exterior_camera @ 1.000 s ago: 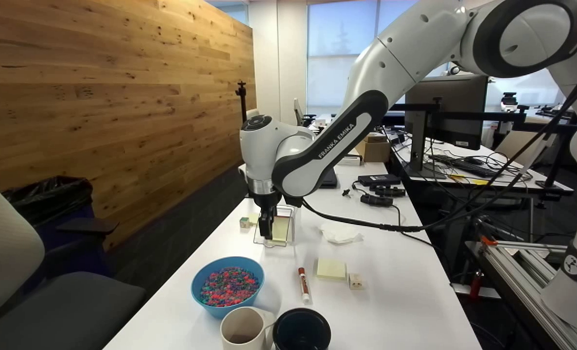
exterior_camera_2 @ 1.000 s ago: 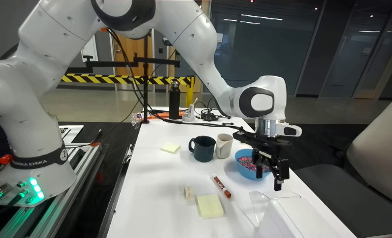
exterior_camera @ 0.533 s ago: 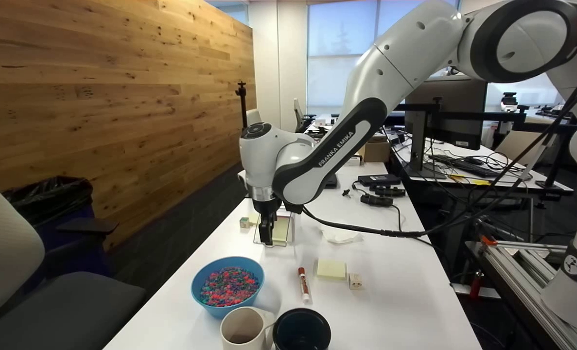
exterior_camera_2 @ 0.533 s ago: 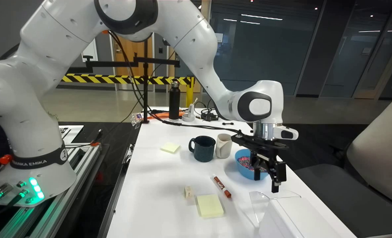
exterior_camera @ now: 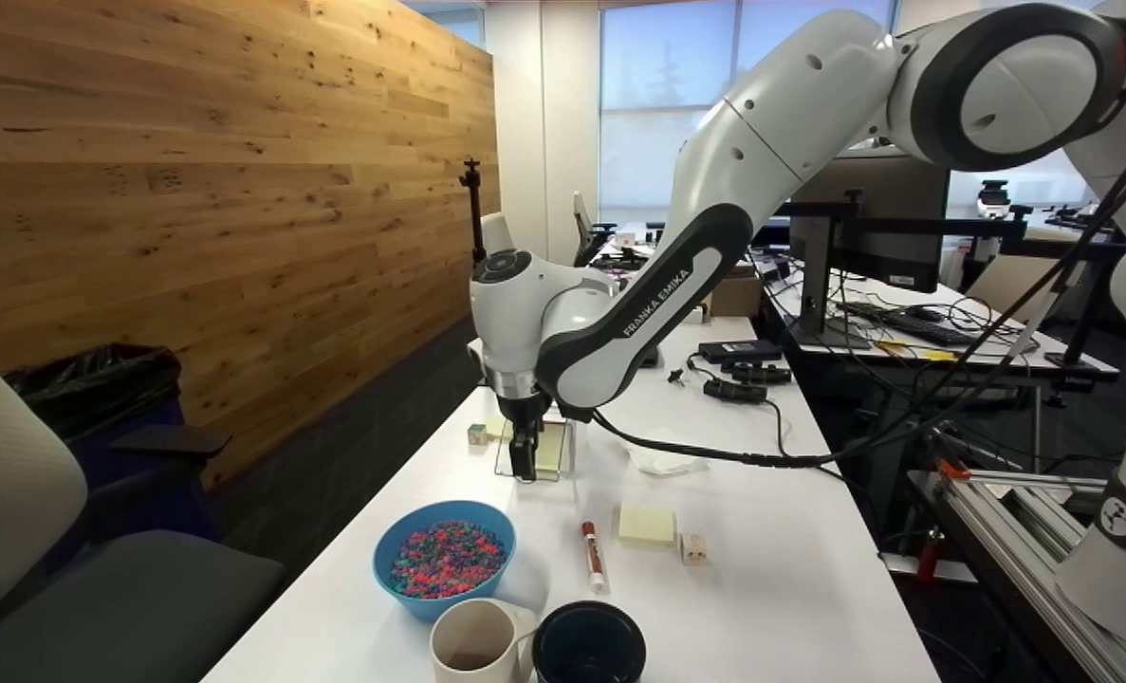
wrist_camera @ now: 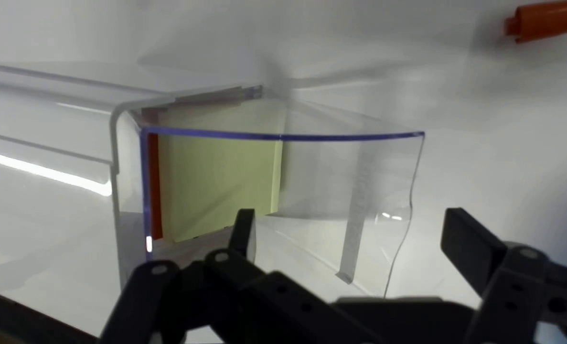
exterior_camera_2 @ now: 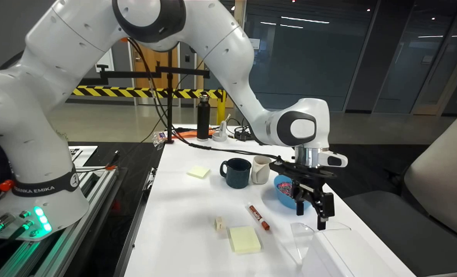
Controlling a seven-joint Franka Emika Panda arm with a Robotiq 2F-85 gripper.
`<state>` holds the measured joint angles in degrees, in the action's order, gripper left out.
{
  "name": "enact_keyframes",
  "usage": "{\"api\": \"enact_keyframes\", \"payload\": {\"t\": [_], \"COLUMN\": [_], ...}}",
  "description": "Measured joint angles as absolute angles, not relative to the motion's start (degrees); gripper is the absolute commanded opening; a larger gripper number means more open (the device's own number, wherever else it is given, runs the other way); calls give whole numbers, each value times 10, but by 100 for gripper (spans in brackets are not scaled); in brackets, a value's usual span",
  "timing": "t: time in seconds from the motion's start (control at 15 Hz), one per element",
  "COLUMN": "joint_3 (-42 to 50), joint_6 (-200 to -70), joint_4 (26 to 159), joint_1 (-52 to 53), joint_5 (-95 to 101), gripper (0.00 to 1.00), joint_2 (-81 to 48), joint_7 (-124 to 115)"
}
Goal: Close the drawer of the white object
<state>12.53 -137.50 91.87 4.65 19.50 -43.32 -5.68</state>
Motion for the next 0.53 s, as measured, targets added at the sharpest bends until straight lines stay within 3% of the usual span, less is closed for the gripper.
{"api": "enact_keyframes", "payload": {"t": [0.53], "joint_3": [127], "joint_6": [-1375], "joint_4": [919], "joint_1": [52], "joint_5": [196], "gripper": [100], "joint_2": [-441], "joint_7": [-58]}}
